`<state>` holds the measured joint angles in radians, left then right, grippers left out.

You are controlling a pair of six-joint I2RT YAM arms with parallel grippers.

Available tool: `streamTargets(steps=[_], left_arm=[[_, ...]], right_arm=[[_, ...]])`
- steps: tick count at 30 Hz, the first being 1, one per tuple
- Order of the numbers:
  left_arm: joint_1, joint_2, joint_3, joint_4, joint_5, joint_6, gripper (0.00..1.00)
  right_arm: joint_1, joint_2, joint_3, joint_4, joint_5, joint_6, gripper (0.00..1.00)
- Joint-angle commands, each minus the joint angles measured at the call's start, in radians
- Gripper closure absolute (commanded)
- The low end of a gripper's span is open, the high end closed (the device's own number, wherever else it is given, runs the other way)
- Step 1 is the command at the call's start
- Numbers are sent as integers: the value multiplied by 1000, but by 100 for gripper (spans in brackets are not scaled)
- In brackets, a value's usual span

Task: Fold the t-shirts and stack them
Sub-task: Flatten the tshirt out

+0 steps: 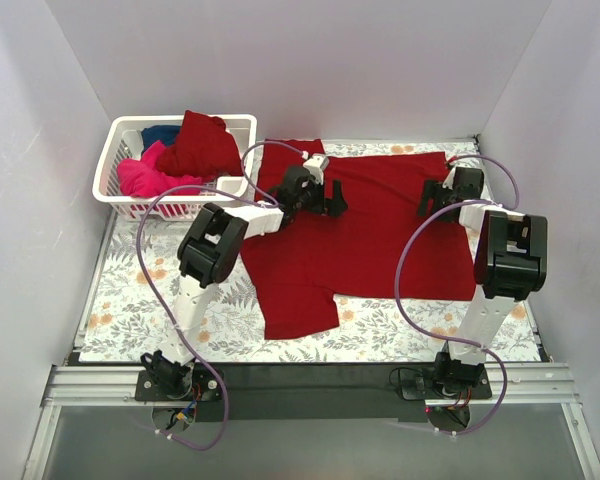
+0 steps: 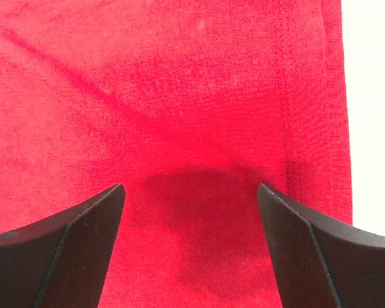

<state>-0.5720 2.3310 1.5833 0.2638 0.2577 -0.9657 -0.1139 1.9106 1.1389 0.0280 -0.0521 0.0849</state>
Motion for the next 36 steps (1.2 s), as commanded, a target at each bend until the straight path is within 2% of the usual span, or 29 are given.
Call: streamTargets(steps=[1, 4, 8, 11, 15, 19, 24, 31, 36], left_arm=[[-6, -27, -24, -39, -14, -7, 5], [-6, -137, -92, 30, -26, -18, 5], [-9, -326, -232, 100, -70, -24, 5], [-20, -479, -376, 129, -162, -28, 5], [-55, -662, -624, 95, -396, -63, 5], [-106, -837, -816, 0, -538, -148, 5], [-222, -1004, -913, -201, -655, -275, 5], [-325, -1208, -1014, -484, -675, -499, 8], [-406, -1213, -1019, -604, -686, -623, 8]], right_arm=[[-12, 4, -5, -102, -15, 19, 25], [23, -28, -7, -102, -3, 9, 26], [140, -105, -27, -103, 88, -20, 26], [169, -155, -59, -102, 103, -20, 26], [172, -223, -131, -82, 100, -10, 26], [172, -294, -185, -53, 75, 1, 25], [172, -380, -228, -40, 66, 4, 25], [171, -464, -283, -11, 78, 3, 23], [163, -467, -298, 0, 69, 4, 23]])
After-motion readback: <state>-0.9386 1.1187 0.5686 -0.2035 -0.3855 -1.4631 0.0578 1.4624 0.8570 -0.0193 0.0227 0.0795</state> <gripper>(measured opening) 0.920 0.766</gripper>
